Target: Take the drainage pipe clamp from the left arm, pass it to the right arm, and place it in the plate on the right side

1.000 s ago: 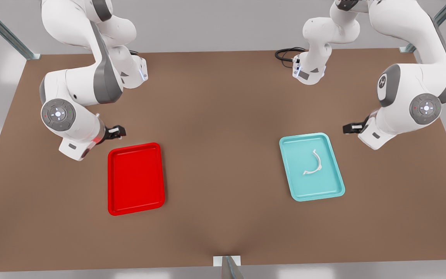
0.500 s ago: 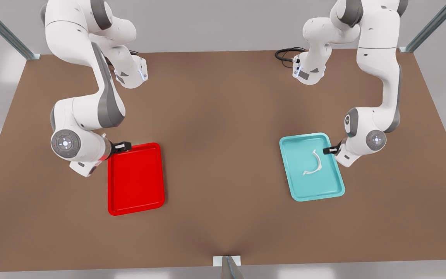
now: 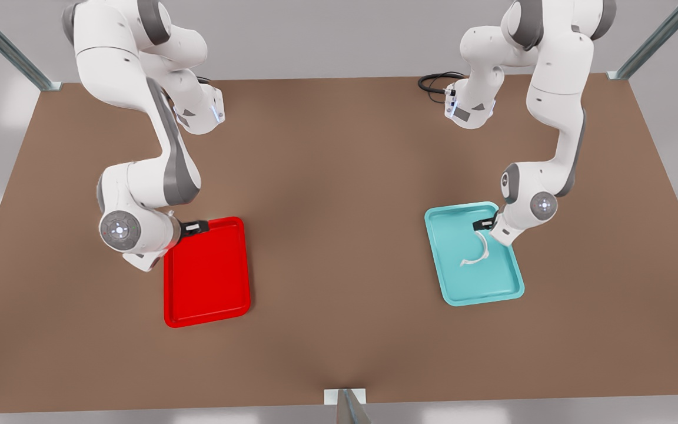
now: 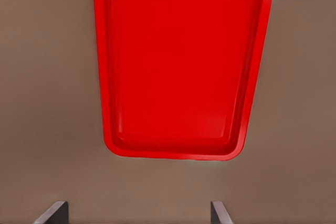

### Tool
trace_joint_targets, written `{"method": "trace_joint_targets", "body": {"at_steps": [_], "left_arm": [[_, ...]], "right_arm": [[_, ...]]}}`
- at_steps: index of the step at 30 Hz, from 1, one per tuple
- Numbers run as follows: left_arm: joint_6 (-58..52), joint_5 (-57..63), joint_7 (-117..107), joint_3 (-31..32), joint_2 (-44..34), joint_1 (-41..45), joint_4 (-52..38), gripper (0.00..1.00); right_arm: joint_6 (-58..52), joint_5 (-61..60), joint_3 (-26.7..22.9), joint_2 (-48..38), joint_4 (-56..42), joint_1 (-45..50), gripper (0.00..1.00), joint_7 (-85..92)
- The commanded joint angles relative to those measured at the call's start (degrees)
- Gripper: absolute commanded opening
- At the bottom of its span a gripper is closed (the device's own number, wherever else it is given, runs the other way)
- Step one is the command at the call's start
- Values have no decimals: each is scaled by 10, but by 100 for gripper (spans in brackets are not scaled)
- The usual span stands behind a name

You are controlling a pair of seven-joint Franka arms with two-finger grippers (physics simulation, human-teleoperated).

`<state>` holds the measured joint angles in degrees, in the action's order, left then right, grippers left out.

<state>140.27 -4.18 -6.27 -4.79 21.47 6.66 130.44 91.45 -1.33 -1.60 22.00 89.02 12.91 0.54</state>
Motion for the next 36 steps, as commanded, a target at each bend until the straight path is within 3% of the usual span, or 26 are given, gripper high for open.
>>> {"method": "trace_joint_targets", "body": {"at_steps": [1, 8, 13, 14, 15, 16, 24, 27, 29, 33, 36], "left_arm": [[30, 0, -68, 1, 1, 0, 2, 100], [96, -29, -217, 13, 24, -1, 0, 100], [95, -23, -215, 15, 36, -1, -1, 100], [96, -23, -216, 15, 38, -1, -1, 92], [96, -24, -216, 15, 38, -1, -2, 75], [96, -24, -216, 15, 38, 0, -2, 68], [95, -25, -217, 22, 30, -1, -9, 68], [95, -27, -217, 22, 31, -1, -12, 68], [95, -27, -217, 23, 31, -1, -12, 68], [95, -28, -218, 23, 32, -1, -12, 38], [95, -27, -233, 23, 32, -1, -13, 27]], "right_arm": [[76, 0, 0, 1, 19, 0, 100, -2], [153, -15, 4, 3, 84, 8, 100, 6], [181, -67, 38, 57, 71, 15, 100, 365], [209, -76, 49, 63, 68, 17, 100, 452], [221, -78, 63, 63, 68, 17, 100, 492], [224, -77, 73, 60, 68, 17, 100, 510], [388, -148, 105, 101, 70, 18, 100, 811], [411, -154, 143, 105, 65, 21, 100, 881], [414, -151, 143, 115, 44, 36, 100, 929], [426, -160, 150, 125, 37, 41, 100, 1007], [425, -205, 150, 132, 38, 37, 100, 1067]]}}
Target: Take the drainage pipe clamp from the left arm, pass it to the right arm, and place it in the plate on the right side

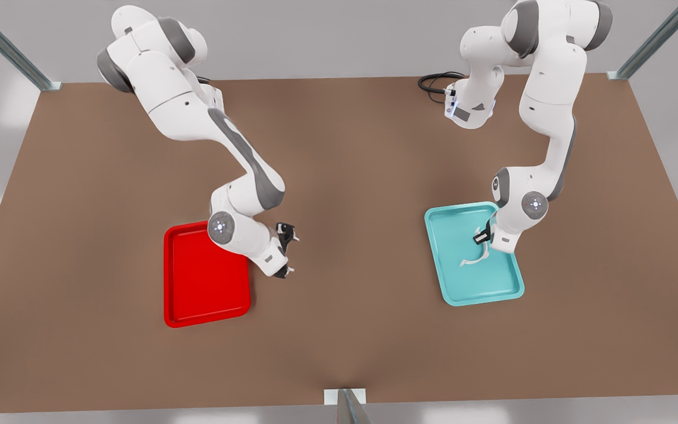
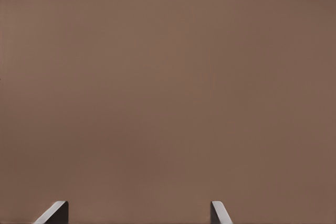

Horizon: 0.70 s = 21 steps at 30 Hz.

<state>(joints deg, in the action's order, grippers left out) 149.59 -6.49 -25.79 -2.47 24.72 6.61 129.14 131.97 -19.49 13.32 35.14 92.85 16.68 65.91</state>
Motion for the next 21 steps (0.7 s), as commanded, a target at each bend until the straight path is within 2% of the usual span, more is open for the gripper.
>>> {"method": "trace_joint_targets", "body": {"at_steps": [1, 2, 11, 15, 16, 17, 18, 21], "left_arm": [[2, -4, -38, 0, 0, 0, 0, 24], [2, -3, -37, 0, 0, 0, 0, 21], [-4, 1, -32, 5, -21, -1, -13, 21], [-63, 9, -8, 99, -27, 2, -140, 21], [-166, 60, -8, 122, -14, 9, -230, 21], [-252, 71, -15, 125, 15, 39, -336, 21], [-281, 87, -22, 124, 42, 77, -395, 21], [-283, 93, -48, 125, 72, 175, -453, 21]], "right_arm": [[20, -29, 0, 5, 0, -2, 100, 414], [20, -29, 0, 4, 0, -2, 100, 414], [25, -71, 14, 34, -21, 5, 100, 436], [57, -84, 14, 53, -46, 20, 100, 430], [57, -90, 14, 53, -53, 21, 100, 429], [58, -100, 14, 53, -54, 23, 100, 429], [63, -105, 14, 53, -54, 25, 100, 429], [94, -135, 14, 57, -54, 36, 100, 429]]}}
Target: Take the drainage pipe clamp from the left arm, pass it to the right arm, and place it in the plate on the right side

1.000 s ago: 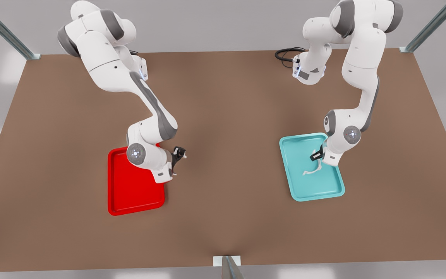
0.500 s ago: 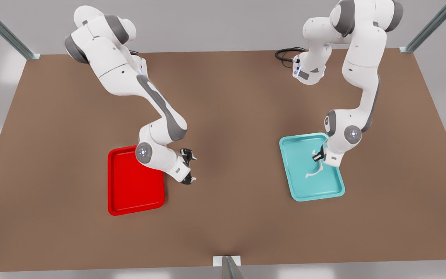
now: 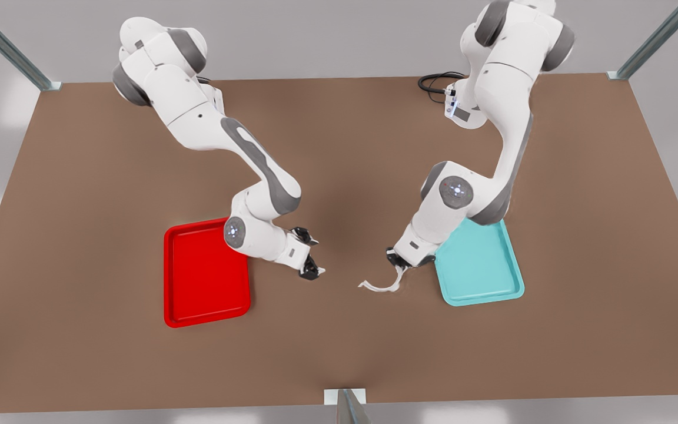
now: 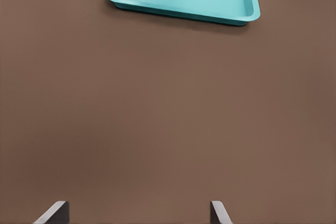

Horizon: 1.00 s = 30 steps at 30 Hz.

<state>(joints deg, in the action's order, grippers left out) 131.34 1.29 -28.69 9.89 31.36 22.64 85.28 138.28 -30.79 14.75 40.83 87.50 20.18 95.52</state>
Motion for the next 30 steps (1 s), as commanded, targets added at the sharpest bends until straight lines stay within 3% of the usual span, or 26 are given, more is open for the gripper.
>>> {"method": "trace_joint_targets", "body": {"at_steps": [1, 9, 18, 30], "left_arm": [[-100, 39, -22, 0, 20, 44, -32, 21], [-100, 49, -6, 0, 27, 17, -41, 21], [-117, 53, 36, 24, 70, 34, -85, 21], [-117, 51, 32, 24, 70, 37, -87, 21]], "right_arm": [[42, -26, 0, 0, 0, 7, 100, 131], [33, -30, -1, -1, 25, -59, 100, 169], [72, -73, -1, 16, -14, -12, 100, 126], [122, -75, -1, 39, -43, 41, 100, 80]]}}
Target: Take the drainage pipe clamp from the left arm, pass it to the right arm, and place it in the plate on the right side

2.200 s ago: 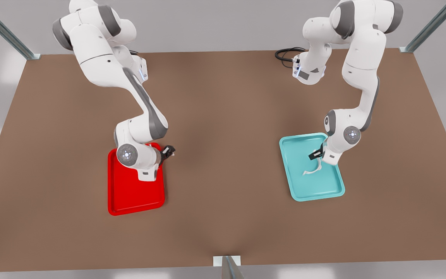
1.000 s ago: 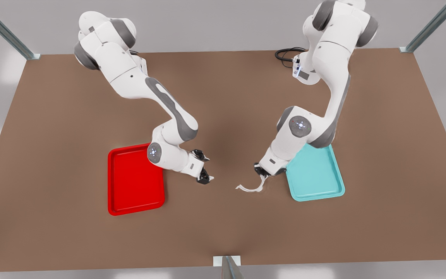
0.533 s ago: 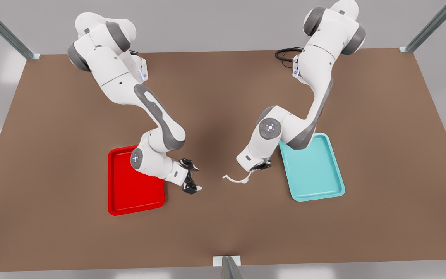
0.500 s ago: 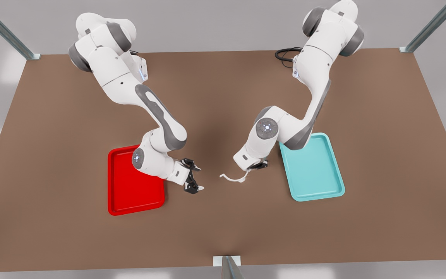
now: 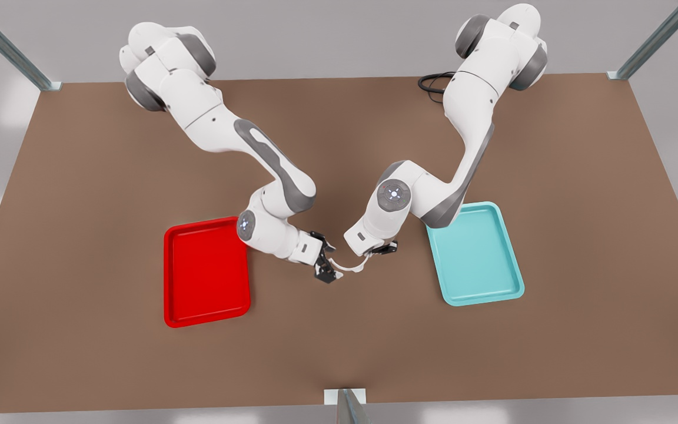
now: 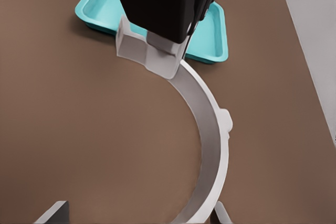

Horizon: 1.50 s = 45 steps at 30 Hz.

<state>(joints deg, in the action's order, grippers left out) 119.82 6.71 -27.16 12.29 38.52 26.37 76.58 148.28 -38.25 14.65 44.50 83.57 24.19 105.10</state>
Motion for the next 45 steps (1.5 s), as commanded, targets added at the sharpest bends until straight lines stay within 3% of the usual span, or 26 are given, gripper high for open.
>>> {"method": "trace_joint_targets", "body": {"at_steps": [1, 15, 16, 17, 18, 19, 20, 21, 22, 23, 27, 30, 34, 36, 40, 42, 43, 45], "left_arm": [[-2, -3, 16, 0, -1, 1, 0, 21], [-5, -3, 8, 0, -2, 3, -1, 21], [-5, -2, 8, 0, -2, 3, -1, 21], [-5, -2, 8, 0, -2, 3, -1, 21], [-5, -2, 8, 0, -2, 3, -1, 21], [-5, -2, 8, 0, -2, 3, -1, 21], [-5, -2, 8, 0, -2, 3, -1, 21], [-5, -2, -1, 0, -1, 5, -1, 21], [-3, -2, -31, 0, 7, 10, -11, 92], [-3, -3, -60, 0, 8, 10, -14, 100], [-92, -28, -76, -3, 8, 3, -78, 100], [-244, -26, -7, -5, 3, -49, -158, 100], [-327, 17, 63, -3, -13, -134, -170, 100], [-436, 39, 58, -5, -41, -168, -168, 100], [-443, 21, 62, 32, -71, -233, -145, 100], [-420, 23, 62, 111, -97, -306, -80, 100], [-343, 22, 62, 130, -139, -337, 3, 100], [-340, 20, 61, 130, -147, -338, 18, 100]], "right_arm": [[24, 2, -1, 4, -8, 5, 100, -31], [58, 11, -4, 42, -42, 29, 100, -64], [58, 11, -5, 44, -45, 29, 96, -63], [58, 12, -5, 43, -46, 29, 73, -63], [58, 12, -6, 43, -45, 29, 37, -63], [58, 12, -6, 43, -45, 29, 23, -63], [58, 12, -6, 42, -46, 28, 21, -64], [57, 10, -5, 41, -45, 27, 21, -65], [56, 5, -5, 40, -46, 26, 21, -66], [55, 3, -5, 40, -46, 25, 21, -66], [54, 1, -5, 41, -44, 23, 21, -82], [34, 6, -5, 39, -30, -8, 21, -77], [-157, 82, -8, -31, 28, -142, 21, -58], [-257, 114, -9, -60, 27, -205, 21, -57], [-383, 209, -10, -72, 28, -311, 21, -38], [-390, 235, -12, -69, 44, -313, 21, -26], [-390, 236, -12, -69, 53, -313, 21, -17], [-389, 236, -12, -64, 74, -313, 21, -1]]}}
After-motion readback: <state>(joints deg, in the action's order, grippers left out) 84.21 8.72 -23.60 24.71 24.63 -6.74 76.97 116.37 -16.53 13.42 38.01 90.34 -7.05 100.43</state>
